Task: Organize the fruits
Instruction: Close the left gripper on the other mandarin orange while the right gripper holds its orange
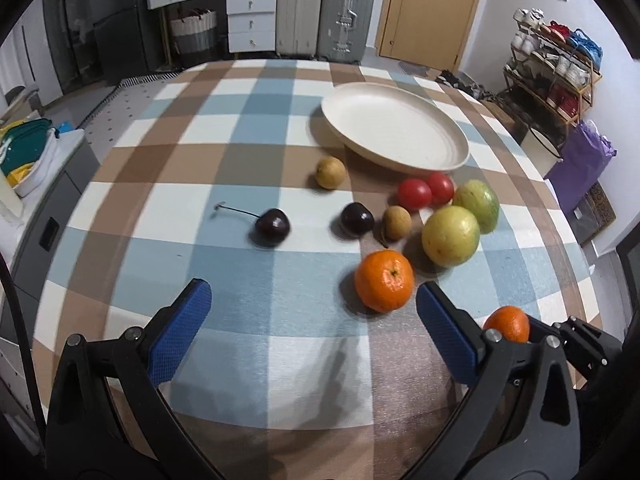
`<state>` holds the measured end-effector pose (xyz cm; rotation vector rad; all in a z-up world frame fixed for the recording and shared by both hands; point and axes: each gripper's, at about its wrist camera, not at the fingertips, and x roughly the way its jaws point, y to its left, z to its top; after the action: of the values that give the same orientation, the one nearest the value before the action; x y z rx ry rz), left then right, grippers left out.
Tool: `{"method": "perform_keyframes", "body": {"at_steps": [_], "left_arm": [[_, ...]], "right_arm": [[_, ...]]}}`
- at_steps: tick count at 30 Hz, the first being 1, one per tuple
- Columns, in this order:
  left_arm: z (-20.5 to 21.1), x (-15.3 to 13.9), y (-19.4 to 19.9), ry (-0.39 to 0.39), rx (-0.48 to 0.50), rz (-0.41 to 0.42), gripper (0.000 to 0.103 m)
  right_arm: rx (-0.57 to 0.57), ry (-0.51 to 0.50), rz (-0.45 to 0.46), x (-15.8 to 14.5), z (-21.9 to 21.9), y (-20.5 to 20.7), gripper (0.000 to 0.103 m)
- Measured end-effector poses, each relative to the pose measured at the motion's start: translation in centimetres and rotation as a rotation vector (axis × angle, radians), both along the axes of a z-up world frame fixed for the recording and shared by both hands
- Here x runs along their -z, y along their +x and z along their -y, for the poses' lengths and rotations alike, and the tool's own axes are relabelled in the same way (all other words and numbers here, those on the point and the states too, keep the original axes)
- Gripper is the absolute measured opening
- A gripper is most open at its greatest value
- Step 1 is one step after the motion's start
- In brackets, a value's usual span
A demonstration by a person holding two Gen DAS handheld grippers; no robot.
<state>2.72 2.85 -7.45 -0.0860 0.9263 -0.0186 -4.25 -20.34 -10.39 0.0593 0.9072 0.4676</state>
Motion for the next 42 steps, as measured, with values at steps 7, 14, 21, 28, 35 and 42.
{"method": "perform_keyframes", "body": {"at_steps": [7,14,21,28,35,42], "left_arm": [[1.0,1.1,1.2,-0.041,0.041,-0.049,0.102],[2.0,1.3,2.0,-0.06,0.073,-0.06,0.101],[3.2,2.4,2.8,-0.026,0.081,-0.079,0.099],[3.6,3.1,3.3,-0.015,0.087,-0.09,0.094],[3.7,3.8,3.9,-0.008,0.094,-0.1,0.068],[4.2,3.8,3.9,-0.013,0.128,-0.093,0.048]], "right_arm": [[0.033,0.008,-0.003,0.0,1.4,-0.1,0.04],[0.047,0.003,-0.003,0.1,2.0,-0.7,0.04],[0.058,0.013,0.002,-0.1,2.3,-0.8,0.04],[0.058,0.01,0.01,-0.2,2.6,-0.8,0.04],[0.069,0.013,0.009,-0.3,2.9,-0.9,0.04],[0.076,0.005,0.007,-0.4,3.5,-0.9,0.04]]}}
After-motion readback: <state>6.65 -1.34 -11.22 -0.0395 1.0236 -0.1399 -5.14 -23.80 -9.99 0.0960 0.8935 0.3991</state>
